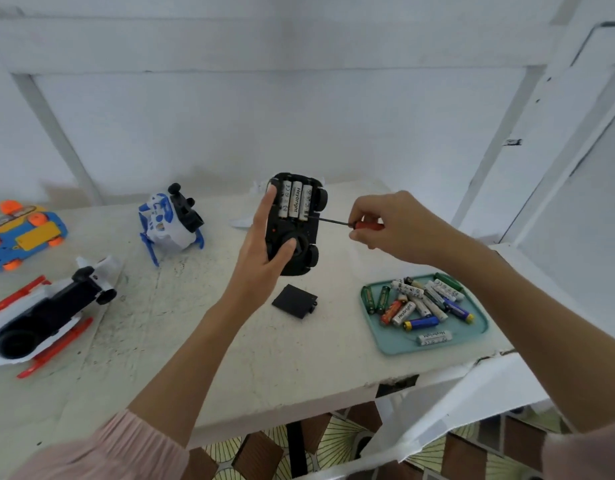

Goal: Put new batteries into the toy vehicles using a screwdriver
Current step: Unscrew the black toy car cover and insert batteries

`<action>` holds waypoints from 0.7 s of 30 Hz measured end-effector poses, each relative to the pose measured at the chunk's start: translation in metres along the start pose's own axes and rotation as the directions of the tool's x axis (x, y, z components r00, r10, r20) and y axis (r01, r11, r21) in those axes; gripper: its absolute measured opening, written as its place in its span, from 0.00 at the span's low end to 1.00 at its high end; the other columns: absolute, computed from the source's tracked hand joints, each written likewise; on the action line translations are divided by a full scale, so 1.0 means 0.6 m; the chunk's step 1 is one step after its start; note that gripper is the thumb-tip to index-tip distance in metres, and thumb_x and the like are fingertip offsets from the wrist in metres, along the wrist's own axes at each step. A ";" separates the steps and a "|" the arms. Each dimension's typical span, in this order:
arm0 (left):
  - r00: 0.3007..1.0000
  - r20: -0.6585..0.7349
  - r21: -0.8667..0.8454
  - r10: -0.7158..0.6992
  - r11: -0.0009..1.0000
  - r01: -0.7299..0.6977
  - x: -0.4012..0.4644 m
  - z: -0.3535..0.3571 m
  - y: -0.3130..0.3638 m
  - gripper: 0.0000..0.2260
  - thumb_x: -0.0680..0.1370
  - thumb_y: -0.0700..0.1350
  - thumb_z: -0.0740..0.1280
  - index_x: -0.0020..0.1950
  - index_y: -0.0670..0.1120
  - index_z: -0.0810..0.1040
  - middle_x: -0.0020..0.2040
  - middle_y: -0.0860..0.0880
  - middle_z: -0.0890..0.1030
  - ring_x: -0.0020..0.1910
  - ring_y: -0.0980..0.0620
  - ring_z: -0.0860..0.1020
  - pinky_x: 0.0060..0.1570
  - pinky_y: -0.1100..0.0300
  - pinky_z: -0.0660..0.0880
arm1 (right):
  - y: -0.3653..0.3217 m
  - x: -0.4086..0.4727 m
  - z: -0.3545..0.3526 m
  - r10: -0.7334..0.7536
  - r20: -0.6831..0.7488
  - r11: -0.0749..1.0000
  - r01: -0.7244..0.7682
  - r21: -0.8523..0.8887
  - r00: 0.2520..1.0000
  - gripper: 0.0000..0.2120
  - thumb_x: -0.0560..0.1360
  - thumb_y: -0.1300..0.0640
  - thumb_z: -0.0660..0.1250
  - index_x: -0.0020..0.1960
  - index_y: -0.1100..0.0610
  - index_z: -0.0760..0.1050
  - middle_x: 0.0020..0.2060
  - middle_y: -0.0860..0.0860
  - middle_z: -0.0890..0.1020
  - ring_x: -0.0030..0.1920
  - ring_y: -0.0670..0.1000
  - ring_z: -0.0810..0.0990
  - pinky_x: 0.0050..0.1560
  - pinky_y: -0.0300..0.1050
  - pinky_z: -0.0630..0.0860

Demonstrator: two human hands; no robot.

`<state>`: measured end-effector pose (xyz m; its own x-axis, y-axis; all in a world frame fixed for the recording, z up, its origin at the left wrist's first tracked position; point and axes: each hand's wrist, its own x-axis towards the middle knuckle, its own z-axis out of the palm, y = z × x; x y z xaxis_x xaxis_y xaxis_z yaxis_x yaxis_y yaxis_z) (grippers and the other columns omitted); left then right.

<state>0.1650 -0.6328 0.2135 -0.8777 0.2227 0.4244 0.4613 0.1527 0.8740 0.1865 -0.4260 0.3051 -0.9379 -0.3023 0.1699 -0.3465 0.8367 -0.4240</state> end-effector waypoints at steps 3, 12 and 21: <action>0.999 0.011 -0.001 0.032 0.999 -0.032 0.021 0.028 0.007 0.33 0.77 0.43 0.61 0.68 0.77 0.52 0.74 0.51 0.66 0.69 0.56 0.70 0.65 0.56 0.70 | 0.022 -0.004 -0.007 0.014 -0.027 1.000 -0.015 -0.018 1.000 0.03 0.74 0.55 0.67 0.46 0.54 0.76 0.32 0.43 0.75 0.37 0.49 0.76 0.44 0.51 0.77; 0.999 -0.039 0.001 0.014 1.000 -0.014 0.070 0.121 0.009 0.33 0.79 0.37 0.61 0.76 0.62 0.51 0.68 0.62 0.67 0.65 0.62 0.71 0.61 0.64 0.72 | 0.107 -0.008 -0.046 0.030 -0.080 0.998 -0.035 -0.057 0.996 0.03 0.75 0.56 0.66 0.45 0.55 0.74 0.30 0.44 0.72 0.35 0.51 0.73 0.43 0.48 0.75; 0.990 -0.138 -0.008 0.004 1.000 -0.005 0.103 0.210 0.022 0.33 0.79 0.32 0.60 0.76 0.58 0.51 0.66 0.66 0.67 0.63 0.64 0.72 0.57 0.70 0.72 | 0.185 -0.001 -0.078 -0.016 -0.079 0.992 0.006 -0.129 0.997 0.04 0.76 0.56 0.63 0.48 0.56 0.74 0.30 0.45 0.71 0.36 0.52 0.73 0.42 0.48 0.75</action>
<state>0.1334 -0.4960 0.2217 -0.8855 0.0885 0.4560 0.4644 0.1443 0.8738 0.1491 -0.3119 0.2997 -0.9282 -0.2787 0.2466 -0.3472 0.8870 -0.3045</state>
